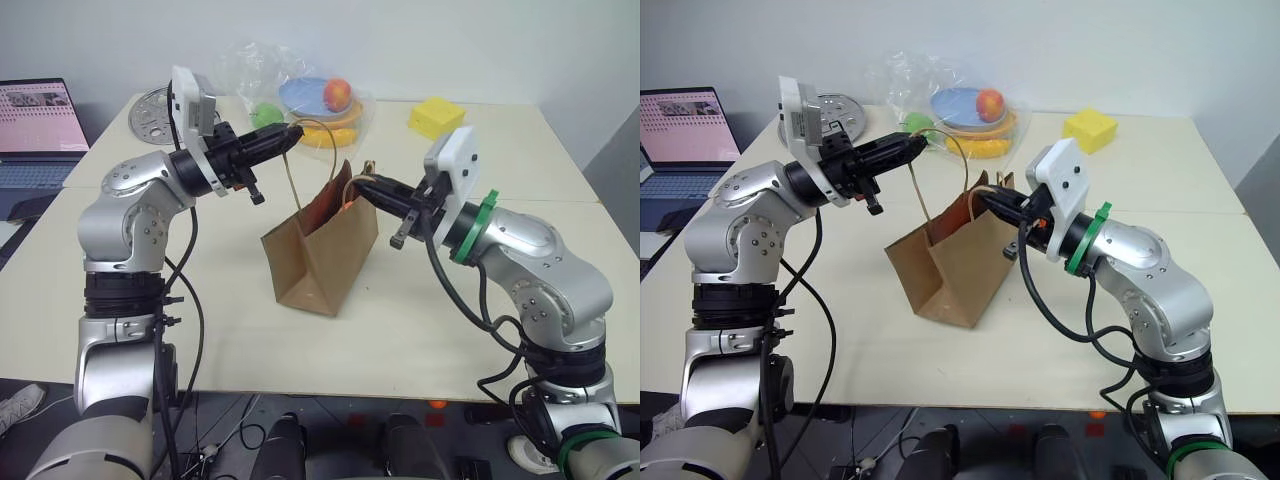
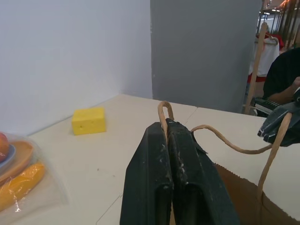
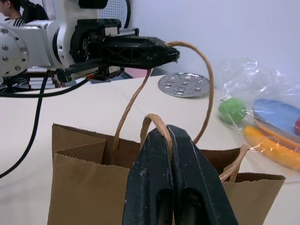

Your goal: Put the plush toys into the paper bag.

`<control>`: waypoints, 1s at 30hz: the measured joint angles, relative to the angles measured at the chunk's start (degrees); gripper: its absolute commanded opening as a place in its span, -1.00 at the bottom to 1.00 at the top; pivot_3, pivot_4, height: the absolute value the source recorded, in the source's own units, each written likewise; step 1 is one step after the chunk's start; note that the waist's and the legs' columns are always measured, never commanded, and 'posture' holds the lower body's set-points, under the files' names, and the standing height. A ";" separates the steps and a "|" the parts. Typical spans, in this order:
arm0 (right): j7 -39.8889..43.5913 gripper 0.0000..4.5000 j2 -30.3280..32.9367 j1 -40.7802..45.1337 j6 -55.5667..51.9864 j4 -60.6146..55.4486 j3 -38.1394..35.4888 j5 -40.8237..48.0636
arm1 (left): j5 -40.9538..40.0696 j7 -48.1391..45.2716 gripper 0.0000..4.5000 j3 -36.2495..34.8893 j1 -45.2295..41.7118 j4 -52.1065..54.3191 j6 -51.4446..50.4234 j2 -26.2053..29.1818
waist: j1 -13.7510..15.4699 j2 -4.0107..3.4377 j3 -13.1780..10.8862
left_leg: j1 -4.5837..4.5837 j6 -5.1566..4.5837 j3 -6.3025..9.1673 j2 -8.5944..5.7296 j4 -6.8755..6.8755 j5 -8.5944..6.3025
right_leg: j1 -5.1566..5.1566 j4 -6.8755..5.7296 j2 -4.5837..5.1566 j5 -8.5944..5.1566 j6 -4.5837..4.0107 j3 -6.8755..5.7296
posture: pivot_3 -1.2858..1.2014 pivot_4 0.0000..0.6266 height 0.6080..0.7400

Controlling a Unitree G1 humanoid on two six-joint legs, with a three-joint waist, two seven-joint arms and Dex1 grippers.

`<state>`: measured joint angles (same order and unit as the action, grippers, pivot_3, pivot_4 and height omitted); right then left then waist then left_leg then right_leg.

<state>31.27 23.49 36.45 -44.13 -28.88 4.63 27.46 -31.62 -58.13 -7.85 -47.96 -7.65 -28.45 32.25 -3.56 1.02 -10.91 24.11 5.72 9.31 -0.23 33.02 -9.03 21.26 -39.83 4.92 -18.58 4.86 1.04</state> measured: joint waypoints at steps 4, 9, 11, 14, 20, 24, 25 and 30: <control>0.27 -0.99 0.83 -0.37 0.91 1.52 3.56 -2.59 | 0.00 0.01 -1.00 1.39 3.31 3.03 -1.24 0.05 | -0.05 0.00 0.00 | -0.01 0.00 0.00 0.01 0.00 0.00 | 0.01 -0.01 0.00 0.00 0.00 0.00 | 0.03 -0.52 1.00; 0.71 -0.99 -0.24 -0.53 3.43 4.50 4.94 -4.26 | -1.01 0.20 -1.00 1.40 5.04 7.02 -4.16 1.01 | 0.08 0.00 0.00 | 0.00 0.00 0.00 0.00 0.00 0.00 | -0.01 0.04 0.00 0.00 0.00 0.01 | 0.03 -0.52 1.00; 1.44 -0.99 0.02 -0.53 4.19 5.17 5.54 -4.74 | -1.22 0.20 -1.00 1.39 5.99 8.49 -5.05 1.72 | 0.11 0.00 0.00 | -0.01 0.00 0.01 0.01 -0.01 0.00 | -0.01 0.01 0.00 0.00 0.00 -0.01 | 0.03 -0.52 1.00; 2.54 -0.74 0.49 -0.53 4.95 5.71 5.59 -4.92 | -1.71 0.98 -0.73 1.29 7.20 9.92 -6.25 2.02 | 0.16 0.00 0.00 | -0.01 0.00 0.01 0.00 0.00 0.00 | -0.02 0.03 0.00 0.00 0.00 0.00 | 0.03 -0.52 1.00; 7.17 0.17 4.13 -0.51 4.11 5.83 4.72 -2.22 | -3.14 6.66 0.03 -1.96 14.49 18.79 -9.11 3.20 | -0.21 0.00 0.00 | 0.00 0.00 -0.06 0.01 -0.02 -0.01 | -0.01 0.12 0.00 0.00 0.00 0.09 | 0.03 -0.52 1.00; 11.79 0.78 9.50 -0.13 2.27 5.00 -0.39 1.98 | -7.79 12.80 0.54 -8.28 24.56 30.11 -14.81 4.77 | 0.23 0.00 -0.01 | 0.02 -0.01 -0.01 0.06 -0.05 -0.01 | -0.01 0.18 -0.01 0.00 -0.01 0.00 | 0.03 -0.52 1.00; 12.97 0.94 10.29 0.11 1.78 4.41 -1.11 3.36 | -9.73 15.18 0.67 -10.25 25.73 33.25 -16.35 4.76 | 0.34 0.01 -0.01 | 0.01 0.00 -0.01 0.05 -0.03 -0.01 | -0.07 0.20 0.00 0.00 -0.01 0.01 | 0.03 -0.52 1.00; 17.18 1.00 13.78 1.16 -0.21 2.64 -1.98 7.91 | -16.12 21.13 0.98 -16.27 33.43 42.31 -20.06 5.14 | 0.55 0.00 -0.01 | -0.02 0.00 -0.07 0.05 0.00 -0.01 | -0.18 0.44 0.00 0.00 -0.01 0.06 | 0.03 -0.52 1.00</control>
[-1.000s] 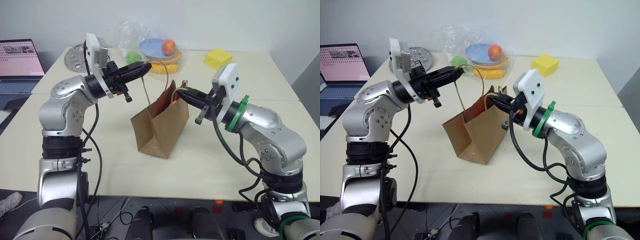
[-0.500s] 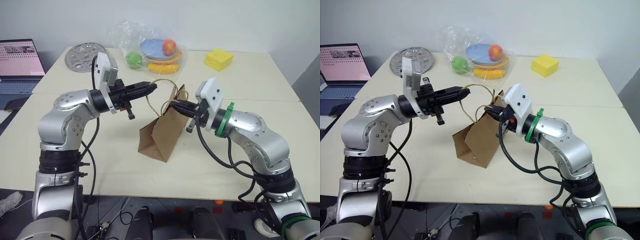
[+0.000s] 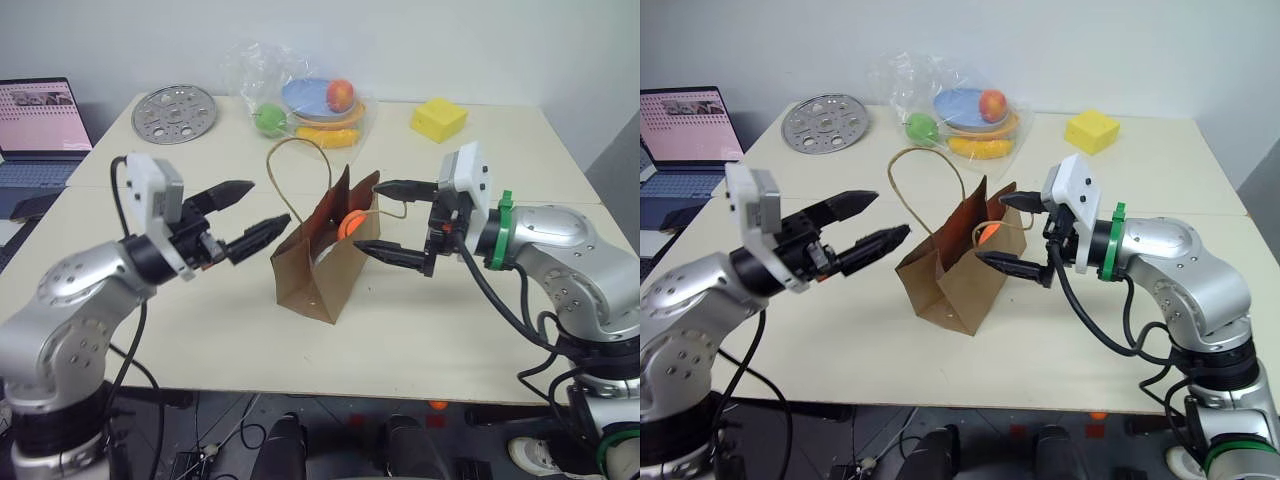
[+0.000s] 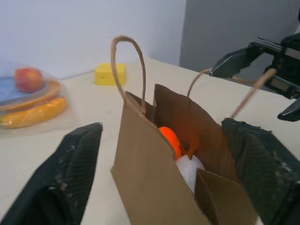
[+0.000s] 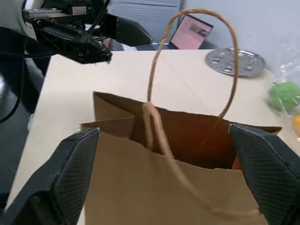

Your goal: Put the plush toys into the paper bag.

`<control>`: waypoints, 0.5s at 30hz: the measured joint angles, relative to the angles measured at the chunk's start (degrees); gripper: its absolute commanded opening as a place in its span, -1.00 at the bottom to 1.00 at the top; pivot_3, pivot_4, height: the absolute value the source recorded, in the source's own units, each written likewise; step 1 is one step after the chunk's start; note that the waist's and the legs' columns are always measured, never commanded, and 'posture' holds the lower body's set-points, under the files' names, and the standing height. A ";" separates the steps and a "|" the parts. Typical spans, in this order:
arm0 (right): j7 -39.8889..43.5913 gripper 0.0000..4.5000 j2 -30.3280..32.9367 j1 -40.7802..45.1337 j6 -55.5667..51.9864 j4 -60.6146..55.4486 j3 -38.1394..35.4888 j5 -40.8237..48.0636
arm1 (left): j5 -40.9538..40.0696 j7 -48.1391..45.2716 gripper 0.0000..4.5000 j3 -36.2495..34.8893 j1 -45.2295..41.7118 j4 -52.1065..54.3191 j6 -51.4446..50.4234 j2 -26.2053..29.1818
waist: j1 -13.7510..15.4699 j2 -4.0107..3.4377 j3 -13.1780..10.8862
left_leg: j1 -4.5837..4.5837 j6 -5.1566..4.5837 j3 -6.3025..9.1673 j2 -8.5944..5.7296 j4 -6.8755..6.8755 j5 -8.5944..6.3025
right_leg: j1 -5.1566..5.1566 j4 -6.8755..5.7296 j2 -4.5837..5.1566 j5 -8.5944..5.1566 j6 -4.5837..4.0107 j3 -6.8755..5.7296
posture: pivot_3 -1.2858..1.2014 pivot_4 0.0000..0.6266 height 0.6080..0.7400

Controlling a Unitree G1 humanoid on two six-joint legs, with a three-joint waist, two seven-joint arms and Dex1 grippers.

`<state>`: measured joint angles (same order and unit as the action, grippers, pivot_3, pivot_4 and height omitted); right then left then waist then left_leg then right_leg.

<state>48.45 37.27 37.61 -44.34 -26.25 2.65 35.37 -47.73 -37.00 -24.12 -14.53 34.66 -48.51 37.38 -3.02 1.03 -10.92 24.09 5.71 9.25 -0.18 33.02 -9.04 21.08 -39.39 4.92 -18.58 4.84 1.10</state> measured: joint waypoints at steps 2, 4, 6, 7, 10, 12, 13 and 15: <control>1.46 1.00 1.33 0.20 -1.24 -0.32 -0.85 2.28 | -1.96 1.54 0.98 -0.88 4.83 3.35 -0.58 -0.20 | 0.03 0.00 0.00 | 0.00 0.00 -0.01 0.00 0.01 0.00 | -0.01 0.03 0.00 0.01 -0.01 0.02 | 0.03 -0.52 1.00; 2.32 1.00 2.40 1.97 -2.91 -0.26 -1.64 4.46 | -2.02 2.64 0.98 0.87 9.05 6.17 -0.44 -0.84 | 0.15 0.00 0.00 | 0.00 0.00 -0.03 0.00 0.01 0.00 | 0.00 0.03 0.00 0.04 -0.07 0.03 | 0.03 -0.52 1.00; 2.66 1.00 2.97 4.29 -4.08 -0.37 -2.19 6.49 | -0.47 3.20 0.98 3.90 10.89 7.67 0.67 -0.76 | 0.45 0.00 0.00 | 0.00 -0.01 -0.02 0.02 0.01 0.01 | 0.00 0.05 -0.01 0.06 -0.10 -0.01 | 0.03 -0.52 1.00; 2.92 1.00 3.16 4.79 -4.64 -0.42 -2.19 7.14 | 1.13 3.56 0.98 5.24 11.30 8.04 1.70 -0.52 | 0.58 0.00 0.00 | -0.01 -0.01 -0.03 0.01 0.01 0.01 | -0.02 0.08 -0.01 0.06 -0.11 0.01 | 0.03 -0.52 1.00; 3.55 1.00 3.49 6.36 -6.65 -0.55 -2.01 9.60 | 5.01 6.40 0.98 10.31 11.85 8.13 4.65 -4.41 | 0.92 -0.07 0.00 | 0.04 -0.01 -0.13 -0.02 0.01 0.01 | -0.06 0.36 0.00 0.12 -0.15 0.11 | 0.03 -0.52 1.00; 2.99 1.00 3.18 7.96 -7.57 -1.22 -1.97 11.03 | 7.93 7.53 0.98 15.51 11.74 7.78 7.15 -6.62 | 1.12 0.03 0.02 | 0.16 -0.01 -0.10 -0.01 0.03 0.01 | -0.01 0.40 0.00 0.16 -0.10 0.07 | 0.03 -0.52 1.00; 2.24 1.00 2.82 8.61 -8.07 -1.63 -2.00 11.71 | 10.91 7.83 0.98 18.17 11.22 7.12 9.10 -6.77 | 1.20 0.02 0.02 | 0.16 -0.01 -0.10 -0.02 0.03 0.01 | 0.00 0.39 0.00 0.16 -0.09 0.07 | 0.03 -0.52 1.00; 0.27 1.00 1.80 8.74 -9.06 -2.42 -2.07 13.27 | 14.83 8.78 0.98 22.09 10.09 5.17 11.87 -8.64 | 1.33 0.02 0.02 | 0.17 -0.01 -0.07 -0.01 0.02 0.01 | 0.01 0.38 0.00 0.17 -0.09 0.03 | 0.03 -0.52 1.00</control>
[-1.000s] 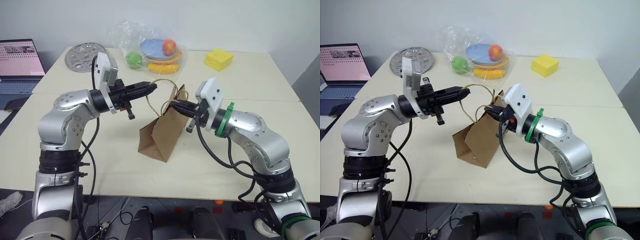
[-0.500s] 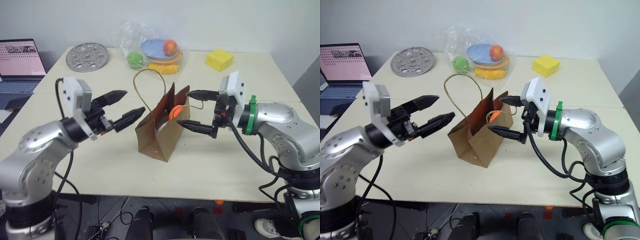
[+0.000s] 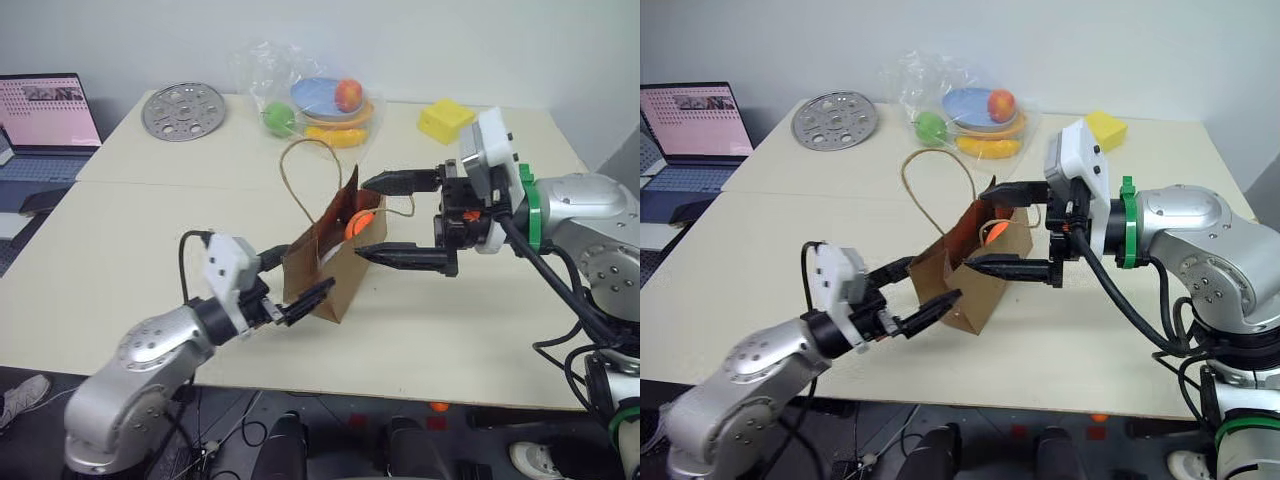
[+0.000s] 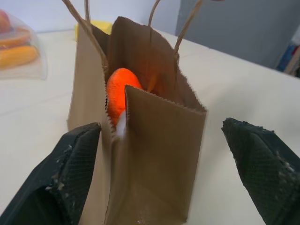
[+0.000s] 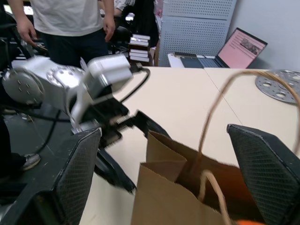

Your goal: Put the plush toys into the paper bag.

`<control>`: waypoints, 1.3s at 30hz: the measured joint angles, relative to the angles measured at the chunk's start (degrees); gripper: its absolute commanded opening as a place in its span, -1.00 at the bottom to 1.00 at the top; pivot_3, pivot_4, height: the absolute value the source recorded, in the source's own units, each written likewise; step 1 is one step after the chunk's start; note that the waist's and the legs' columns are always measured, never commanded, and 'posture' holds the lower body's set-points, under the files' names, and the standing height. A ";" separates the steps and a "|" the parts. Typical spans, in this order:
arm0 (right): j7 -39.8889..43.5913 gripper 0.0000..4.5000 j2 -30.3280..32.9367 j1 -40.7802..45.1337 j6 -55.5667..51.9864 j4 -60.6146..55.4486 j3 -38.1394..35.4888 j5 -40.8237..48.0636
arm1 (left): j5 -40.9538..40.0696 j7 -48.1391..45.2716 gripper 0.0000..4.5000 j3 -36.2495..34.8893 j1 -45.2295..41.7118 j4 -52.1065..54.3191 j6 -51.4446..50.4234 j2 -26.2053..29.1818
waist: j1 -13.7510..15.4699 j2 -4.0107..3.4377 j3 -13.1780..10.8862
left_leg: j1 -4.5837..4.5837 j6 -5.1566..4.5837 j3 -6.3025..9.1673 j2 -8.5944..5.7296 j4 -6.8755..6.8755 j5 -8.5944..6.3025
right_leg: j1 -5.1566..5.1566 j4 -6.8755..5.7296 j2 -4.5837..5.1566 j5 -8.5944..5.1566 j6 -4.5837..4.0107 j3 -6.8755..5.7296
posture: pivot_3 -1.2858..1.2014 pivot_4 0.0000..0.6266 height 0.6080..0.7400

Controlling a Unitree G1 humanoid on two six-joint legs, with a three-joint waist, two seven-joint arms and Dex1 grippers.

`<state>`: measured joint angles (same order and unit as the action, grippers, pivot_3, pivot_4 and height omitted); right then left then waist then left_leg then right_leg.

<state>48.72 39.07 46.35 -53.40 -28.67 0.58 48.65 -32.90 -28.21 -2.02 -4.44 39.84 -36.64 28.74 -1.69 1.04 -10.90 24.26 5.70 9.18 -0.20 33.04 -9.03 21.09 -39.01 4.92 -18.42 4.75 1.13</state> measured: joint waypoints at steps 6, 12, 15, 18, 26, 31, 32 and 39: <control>-3.08 1.00 0.00 -0.01 -1.23 -1.59 -0.01 2.08 | 5.66 1.35 0.98 4.29 -1.28 -4.52 3.92 -2.30 | -0.03 -0.01 0.00 | 0.07 0.00 0.01 0.00 0.00 0.00 | 0.07 -0.01 0.00 0.00 0.01 -0.02 | 0.03 -0.52 1.00; -4.06 1.00 2.36 -0.72 -0.85 -2.56 -0.03 1.58 | 10.87 4.98 0.90 3.93 -1.26 -6.48 5.97 -2.70 | -0.04 -0.01 0.00 | 0.08 0.00 0.01 0.00 0.01 0.00 | 0.06 0.00 0.00 0.00 0.01 -0.02 | 0.03 -0.52 1.00; -5.01 1.00 2.46 -1.00 -0.63 -2.56 -0.04 1.38 | 11.65 4.89 0.58 3.86 -0.12 -6.94 6.79 -2.70 | -0.11 -0.01 0.00 | 0.09 0.00 0.01 -0.01 0.01 0.00 | 0.07 0.00 0.00 0.00 0.01 -0.02 | 0.03 -0.52 1.00; -5.82 1.00 2.43 -1.47 0.45 -2.36 -0.06 0.09 | 11.32 3.94 0.17 3.75 0.65 -6.63 7.21 -2.69 | -0.06 -0.01 0.00 | 0.09 0.00 0.02 -0.01 0.00 0.00 | 0.07 0.00 0.00 -0.01 0.01 -0.04 | 0.03 -0.52 1.00; -7.76 1.00 0.12 -2.00 3.08 0.35 0.02 -2.44 | 11.56 3.39 -0.93 0.12 -0.64 -9.49 8.68 -2.41 | -0.09 -0.01 0.00 | 0.09 0.00 0.03 -0.01 0.01 0.00 | 0.07 0.00 0.00 -0.01 0.01 -0.06 | 0.03 -0.52 1.00; -8.09 1.00 0.05 -1.98 3.53 1.29 -0.24 -2.56 | 8.72 -2.36 -0.97 -2.95 -6.62 -14.89 9.32 0.49 | -0.12 -0.01 0.00 | 0.12 0.00 0.06 -0.01 0.01 0.00 | 0.08 0.01 0.00 0.00 0.01 -0.10 | 0.03 -0.52 1.00; -8.11 1.00 0.08 -1.98 3.53 1.56 -0.51 -2.57 | 7.76 -3.37 -0.97 -3.42 -7.47 -15.59 9.32 0.62 | -0.11 -0.01 -0.01 | 0.12 0.00 0.06 -0.02 0.01 0.00 | 0.07 0.01 0.00 0.00 0.02 -0.09 | 0.03 -0.52 1.00; -8.08 1.00 5.20 0.85 -1.40 4.39 -7.09 1.77 | -2.43 -32.80 -0.97 -2.07 -27.05 -32.46 7.48 10.01 | 0.00 -0.02 -0.02 | 0.23 -0.03 0.10 -0.06 0.01 0.02 | 0.09 0.08 0.00 0.00 0.02 -0.19 | 0.03 -0.52 1.00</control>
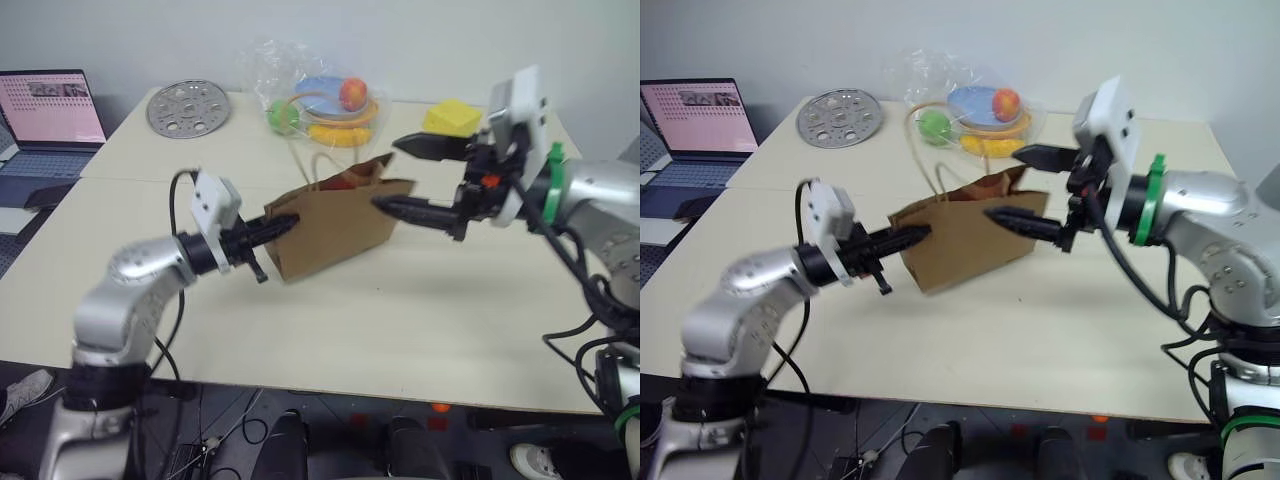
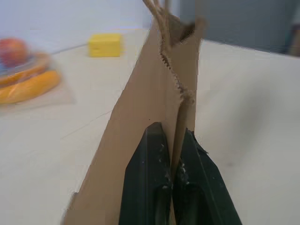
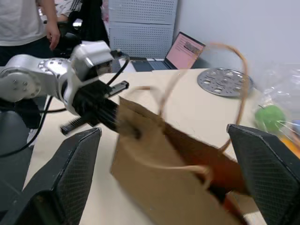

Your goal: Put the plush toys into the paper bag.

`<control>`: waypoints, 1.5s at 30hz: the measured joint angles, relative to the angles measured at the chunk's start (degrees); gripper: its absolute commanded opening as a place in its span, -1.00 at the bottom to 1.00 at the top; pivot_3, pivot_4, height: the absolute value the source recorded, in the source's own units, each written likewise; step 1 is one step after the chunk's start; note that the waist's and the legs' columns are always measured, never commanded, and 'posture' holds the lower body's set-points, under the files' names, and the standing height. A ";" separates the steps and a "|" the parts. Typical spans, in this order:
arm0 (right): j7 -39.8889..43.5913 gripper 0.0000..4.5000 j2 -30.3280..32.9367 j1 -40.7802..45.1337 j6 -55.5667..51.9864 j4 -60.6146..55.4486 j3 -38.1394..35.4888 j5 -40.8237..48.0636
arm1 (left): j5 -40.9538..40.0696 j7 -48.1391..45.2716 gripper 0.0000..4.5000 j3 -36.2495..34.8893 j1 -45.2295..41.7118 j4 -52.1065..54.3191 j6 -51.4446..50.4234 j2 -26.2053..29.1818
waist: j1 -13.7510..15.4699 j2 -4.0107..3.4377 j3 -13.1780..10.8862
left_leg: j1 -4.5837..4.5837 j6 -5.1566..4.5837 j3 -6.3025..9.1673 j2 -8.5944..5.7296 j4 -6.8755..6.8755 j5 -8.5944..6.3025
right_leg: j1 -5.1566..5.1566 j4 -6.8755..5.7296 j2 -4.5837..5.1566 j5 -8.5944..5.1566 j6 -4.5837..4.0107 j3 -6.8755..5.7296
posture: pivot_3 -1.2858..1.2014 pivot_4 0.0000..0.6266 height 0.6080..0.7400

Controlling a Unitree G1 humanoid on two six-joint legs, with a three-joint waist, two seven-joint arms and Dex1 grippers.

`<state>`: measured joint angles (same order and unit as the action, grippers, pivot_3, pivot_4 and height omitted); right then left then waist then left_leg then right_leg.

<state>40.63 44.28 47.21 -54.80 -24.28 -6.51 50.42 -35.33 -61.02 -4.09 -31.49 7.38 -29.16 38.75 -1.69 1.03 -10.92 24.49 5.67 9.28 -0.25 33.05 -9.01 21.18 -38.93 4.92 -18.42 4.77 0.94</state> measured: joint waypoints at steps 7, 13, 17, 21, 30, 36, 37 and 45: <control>-4.70 1.00 1.74 -2.70 -8.19 -1.64 -5.38 9.06 | 6.94 -22.82 -0.97 10.94 -13.51 -24.86 13.17 -4.56 | -0.30 -0.03 -0.03 | 0.07 -0.01 0.01 0.04 -0.05 0.00 | 0.14 -0.09 -0.01 0.00 0.00 -0.04 | 0.03 -0.52 1.00; -7.38 1.00 5.08 -4.99 -12.40 -4.57 -7.88 16.56 | 11.55 -28.19 -0.97 11.10 -20.94 -40.52 23.44 -8.20 | -0.90 -0.02 -0.04 | 0.18 -0.02 0.05 0.04 -0.03 0.00 | 0.21 -0.10 -0.01 0.01 0.02 -0.08 | 0.03 -0.52 1.00; -8.25 1.00 11.05 -11.12 -15.21 -5.56 -12.80 21.81 | 11.99 -28.66 -0.97 9.45 -23.36 -47.51 25.46 -9.60 | -0.75 0.01 -0.06 | 0.24 -0.02 0.06 0.02 0.01 0.00 | 0.22 -0.09 -0.01 0.02 0.04 -0.09 | 0.03 -0.52 1.00; -6.27 1.00 15.46 -17.46 -14.89 -5.95 -16.81 22.38 | 12.65 -30.40 -0.97 8.95 -23.28 -50.32 27.03 -9.14 | -0.75 0.01 -0.06 | 0.22 -0.03 0.06 0.03 0.04 0.00 | 0.21 -0.13 -0.01 0.02 0.05 -0.09 | 0.03 -0.52 1.00; -4.18 1.00 16.00 -18.16 -9.63 -4.74 -14.55 18.54 | 13.18 -30.96 -0.29 9.89 -24.13 -55.83 28.29 -9.85 | -1.21 0.01 -0.06 | 0.23 -0.04 0.05 0.02 0.14 0.02 | 0.18 -0.11 -0.01 0.07 0.14 -0.05 | 0.03 -0.52 1.00; -3.10 1.00 15.96 -16.89 -8.01 -3.98 -12.08 17.07 | 14.01 -31.05 0.44 9.22 -28.77 -59.18 29.33 -9.53 | -1.28 0.03 -0.07 | 0.26 -0.04 0.06 0.01 0.14 0.02 | 0.20 -0.11 -0.01 0.07 0.14 -0.06 | 0.03 -0.52 1.00; -3.00 1.00 15.93 -16.67 -7.82 -3.67 -11.65 16.59 | 13.96 -31.05 0.57 9.11 -29.62 -58.93 28.96 -8.79 | -1.33 0.03 -0.07 | 0.26 -0.04 0.05 0.01 0.13 0.02 | 0.20 -0.10 -0.01 0.07 0.14 -0.06 | 0.03 -0.52 1.00; -0.78 1.00 16.24 -20.35 -5.11 -0.68 -12.47 11.76 | 12.80 -27.91 0.99 4.66 -24.87 -41.97 15.68 4.80 | -2.22 0.01 -0.07 | 0.24 -0.04 0.05 0.05 0.03 0.02 | 0.25 -0.14 -0.01 0.07 0.14 -0.02 | 0.03 -0.52 1.00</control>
<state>39.86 60.51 26.85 -59.90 -24.95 -18.98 62.18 -22.53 -88.92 0.56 -56.36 -34.60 -13.48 43.55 -3.91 1.04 -11.00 24.73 5.63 9.33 -0.21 33.09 -8.99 21.43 -39.07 4.91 -18.35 4.91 0.92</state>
